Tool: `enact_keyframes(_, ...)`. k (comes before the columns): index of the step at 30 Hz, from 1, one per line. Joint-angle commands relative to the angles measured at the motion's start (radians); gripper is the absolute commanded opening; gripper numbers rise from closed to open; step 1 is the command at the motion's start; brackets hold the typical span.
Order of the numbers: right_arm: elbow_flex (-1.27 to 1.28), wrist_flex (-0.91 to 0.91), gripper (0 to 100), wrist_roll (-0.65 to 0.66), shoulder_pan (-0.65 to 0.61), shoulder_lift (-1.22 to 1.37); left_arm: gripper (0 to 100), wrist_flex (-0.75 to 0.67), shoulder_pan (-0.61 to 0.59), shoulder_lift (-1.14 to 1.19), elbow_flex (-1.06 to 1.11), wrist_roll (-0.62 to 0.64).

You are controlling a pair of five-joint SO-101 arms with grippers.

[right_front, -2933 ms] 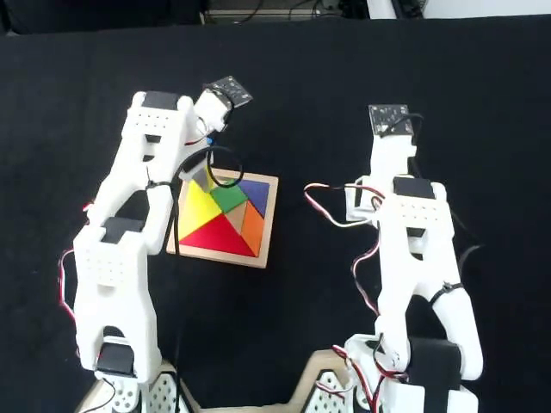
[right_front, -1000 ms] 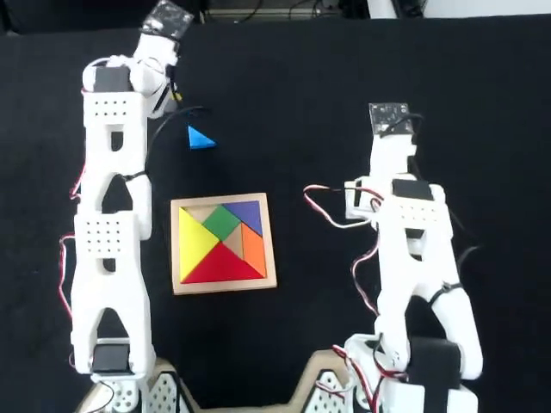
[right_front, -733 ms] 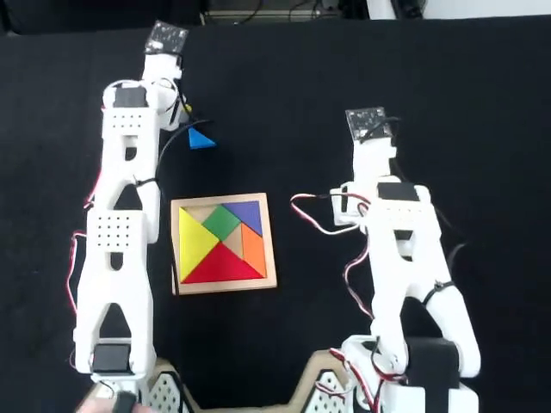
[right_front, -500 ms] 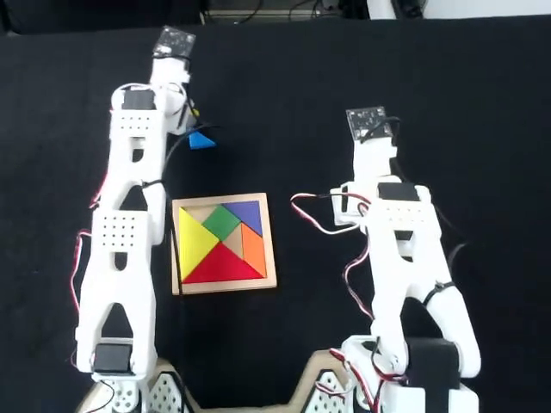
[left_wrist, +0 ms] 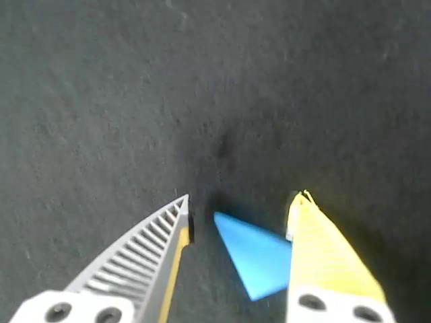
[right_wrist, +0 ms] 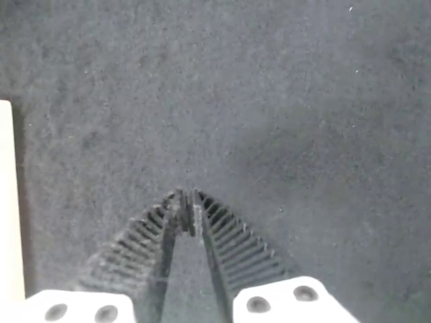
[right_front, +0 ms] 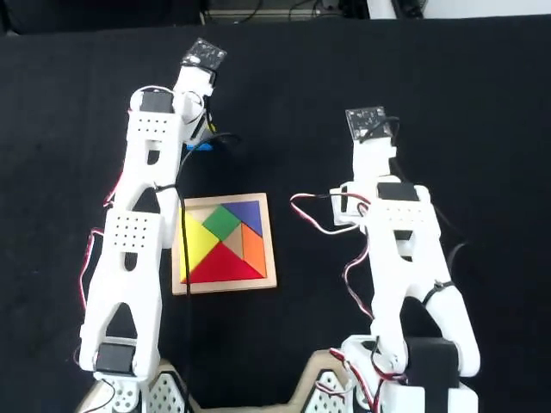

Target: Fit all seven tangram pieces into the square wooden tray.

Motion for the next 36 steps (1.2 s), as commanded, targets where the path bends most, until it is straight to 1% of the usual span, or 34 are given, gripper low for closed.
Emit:
enact_keyframes(1,-0.01,-0.015,1.1,0.011,-0.014,-0.035,23,-0.058,0.002,0.015,-0.039,-0.003)
enact_keyframes(5,-0.01,-0.015,1.1,0.011,-0.014,-0.035,24,-0.063,-0.002,0.009,-0.051,0.098)
enact_keyframes(10,-0.01,-0.015,1.2,0.011,-0.014,-0.035,24,-0.061,-0.045,0.025,-0.068,0.094)
enact_keyframes(12,-0.01,-0.015,1.2,0.014,-0.014,-0.035,24,-0.048,-0.07,0.044,-0.07,0.055)
enact_keyframes(17,-0.007,-0.015,1.2,0.041,-0.014,-0.035,24,0.149,-0.113,0.055,-0.119,-0.051)
enact_keyframes(21,-0.007,-0.015,1.2,0.041,-0.014,-0.035,24,0.239,-0.197,0.064,-0.232,-0.071)
enact_keyframes(23,-0.007,-0.015,1.2,0.041,-0.015,-0.035,24,0.316,-0.236,0.064,-0.269,-0.083)
enact_keyframes(27,-0.007,-0.015,1.2,0.043,-0.015,-0.035,23,0.479,-0.275,0.055,-0.272,-0.221)
enact_keyframes(28,-0.007,-0.015,1.2,0.043,-0.015,-0.035,23,0.491,-0.285,0.055,-0.272,-0.239)
enact_keyframes(33,-0.007,-0.014,1.2,0.04,-0.015,-0.035,23,0.485,-0.326,0.041,-0.274,-0.242)
enact_keyframes(36,-0.007,-0.014,1.2,0.04,-0.015,-0.035,23,0.445,-0.325,-0.057,-0.272,-0.233)
